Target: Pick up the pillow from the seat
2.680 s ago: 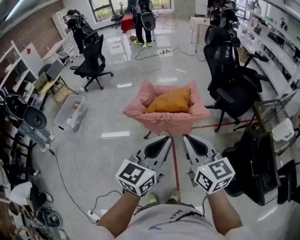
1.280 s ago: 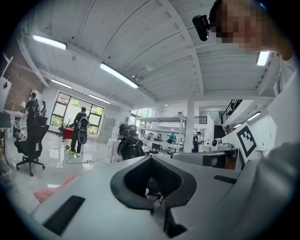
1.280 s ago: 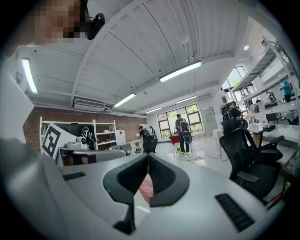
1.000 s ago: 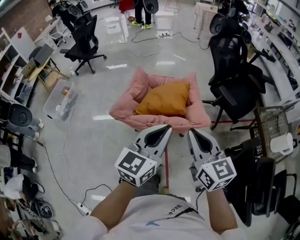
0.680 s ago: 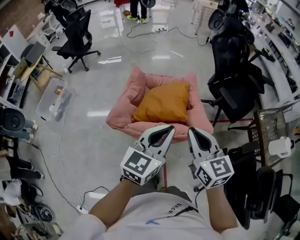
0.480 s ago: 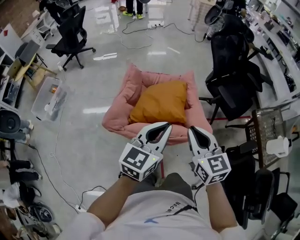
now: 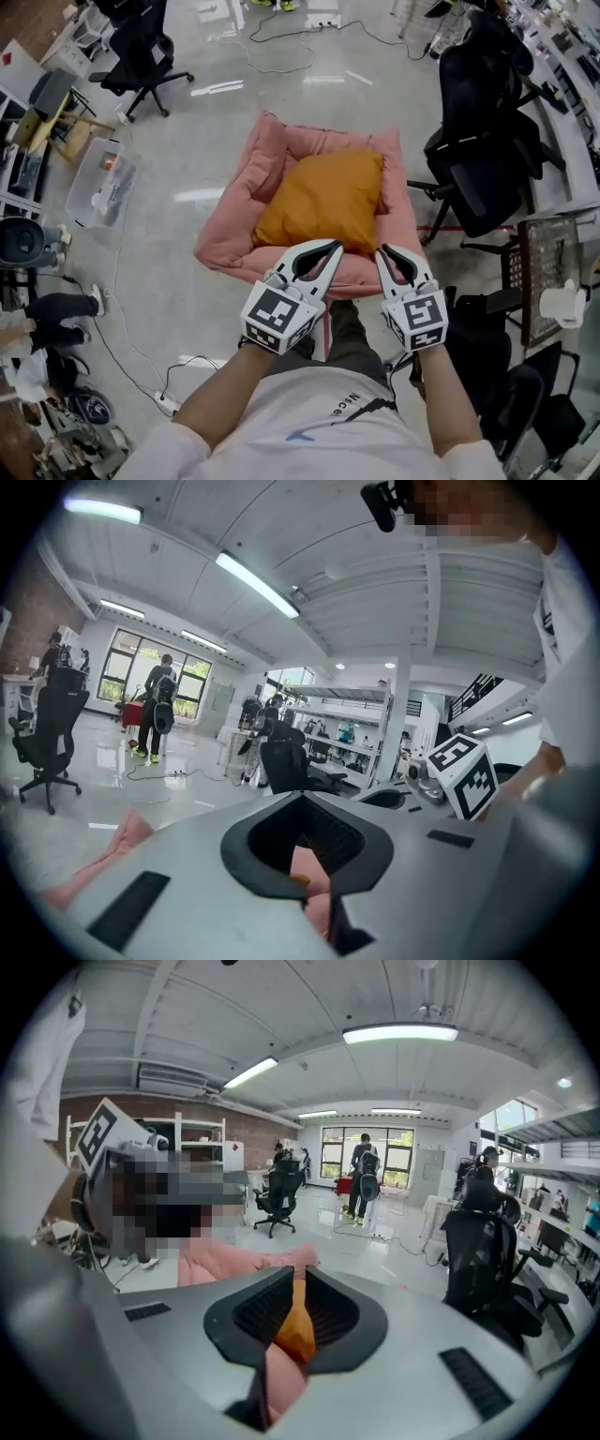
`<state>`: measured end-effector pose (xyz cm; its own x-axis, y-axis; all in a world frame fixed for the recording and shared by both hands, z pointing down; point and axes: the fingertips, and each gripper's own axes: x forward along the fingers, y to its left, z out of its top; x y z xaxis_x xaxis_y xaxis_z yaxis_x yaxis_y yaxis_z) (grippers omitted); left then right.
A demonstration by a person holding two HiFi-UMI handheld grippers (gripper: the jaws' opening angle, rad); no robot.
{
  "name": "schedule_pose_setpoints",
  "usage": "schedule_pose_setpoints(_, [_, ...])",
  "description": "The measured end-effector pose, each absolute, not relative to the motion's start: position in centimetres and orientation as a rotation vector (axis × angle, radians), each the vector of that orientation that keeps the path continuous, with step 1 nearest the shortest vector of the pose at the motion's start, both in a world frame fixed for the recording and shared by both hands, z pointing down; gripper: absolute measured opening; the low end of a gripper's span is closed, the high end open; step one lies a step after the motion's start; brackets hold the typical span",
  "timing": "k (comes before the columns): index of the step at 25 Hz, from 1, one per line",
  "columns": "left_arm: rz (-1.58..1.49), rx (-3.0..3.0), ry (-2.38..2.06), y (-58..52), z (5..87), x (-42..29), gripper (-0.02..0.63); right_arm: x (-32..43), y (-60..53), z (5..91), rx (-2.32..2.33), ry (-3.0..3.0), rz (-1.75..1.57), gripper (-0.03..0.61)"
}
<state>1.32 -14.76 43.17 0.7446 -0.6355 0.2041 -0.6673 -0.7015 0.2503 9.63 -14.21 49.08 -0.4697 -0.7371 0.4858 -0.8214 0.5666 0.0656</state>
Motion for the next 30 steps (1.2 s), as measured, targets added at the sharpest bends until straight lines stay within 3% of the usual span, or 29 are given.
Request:
schedule_pose_setpoints(3, [0.179, 2.614, -1.033, -16.7, 44.6, 2.7, 0.011, 10.1, -16.0, 51.9, 1.095, -2.302, 0.202, 0.039])
schedule_pose_setpoints(10, [0.251, 2.49, -1.113, -20.5, 48.5, 3.6, 0.011, 11.2, -17.9, 60.5, 0.699, -2.159, 0.017, 0.149])
schedule_pose_setpoints(30, [0.298, 2.376, -1.121, -20.7, 54.3, 3.4, 0.011, 13.3, -18.3, 68.7, 0.122, -1.949, -0.489, 0.224])
